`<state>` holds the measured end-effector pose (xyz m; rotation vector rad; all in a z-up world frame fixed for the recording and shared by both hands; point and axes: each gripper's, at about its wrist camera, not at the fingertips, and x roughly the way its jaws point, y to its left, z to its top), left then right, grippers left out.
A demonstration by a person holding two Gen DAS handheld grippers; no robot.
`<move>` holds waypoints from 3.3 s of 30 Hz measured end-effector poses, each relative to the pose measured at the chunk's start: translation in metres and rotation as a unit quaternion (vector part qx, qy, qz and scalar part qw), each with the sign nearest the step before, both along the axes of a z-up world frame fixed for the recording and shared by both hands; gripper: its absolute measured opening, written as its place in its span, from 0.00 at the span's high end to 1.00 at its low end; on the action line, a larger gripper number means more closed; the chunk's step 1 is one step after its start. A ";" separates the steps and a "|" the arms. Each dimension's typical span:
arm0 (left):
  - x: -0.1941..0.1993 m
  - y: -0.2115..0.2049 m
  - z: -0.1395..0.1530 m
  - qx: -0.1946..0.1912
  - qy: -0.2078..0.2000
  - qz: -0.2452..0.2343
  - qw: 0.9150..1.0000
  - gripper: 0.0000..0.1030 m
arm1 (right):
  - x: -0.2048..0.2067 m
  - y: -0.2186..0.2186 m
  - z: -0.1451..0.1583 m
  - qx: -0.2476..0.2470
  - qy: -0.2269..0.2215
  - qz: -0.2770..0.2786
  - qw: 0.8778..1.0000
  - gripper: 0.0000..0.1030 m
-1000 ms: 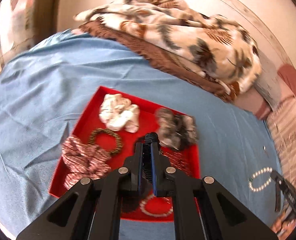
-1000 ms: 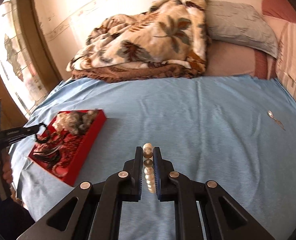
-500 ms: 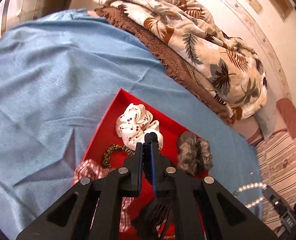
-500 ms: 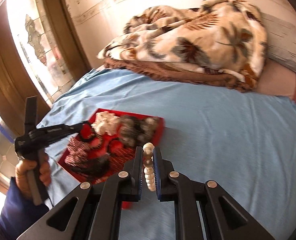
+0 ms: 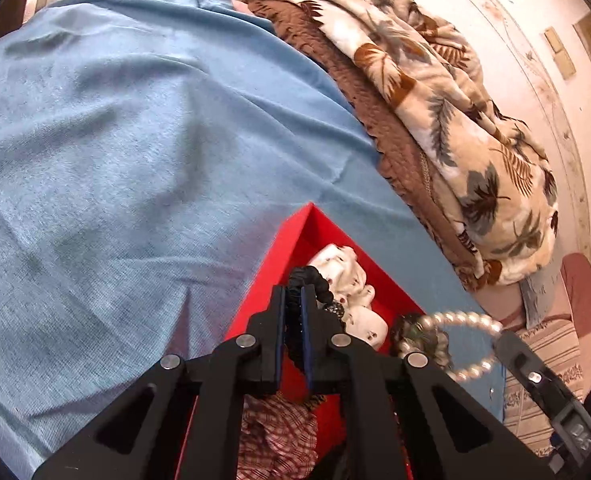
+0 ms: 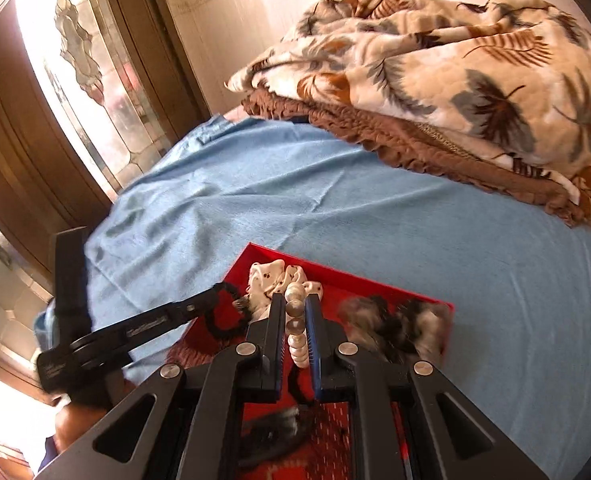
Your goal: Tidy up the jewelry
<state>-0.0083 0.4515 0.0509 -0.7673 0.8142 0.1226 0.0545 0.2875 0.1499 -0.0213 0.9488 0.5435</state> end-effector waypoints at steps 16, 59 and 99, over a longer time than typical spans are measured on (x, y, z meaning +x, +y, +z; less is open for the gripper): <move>0.002 -0.022 0.014 0.066 0.000 -0.018 0.998 0.73 | 0.025 -0.006 -0.047 -0.055 0.032 -0.035 0.997 0.74; -0.037 -0.039 0.047 0.200 -0.010 0.000 0.980 0.49 | -0.058 -0.126 -0.062 -0.040 0.059 -0.128 0.989 0.82; -0.192 -0.196 0.111 0.402 -0.072 0.037 0.912 0.00 | -0.207 -0.199 -0.004 -0.009 -0.051 -0.126 0.991 0.34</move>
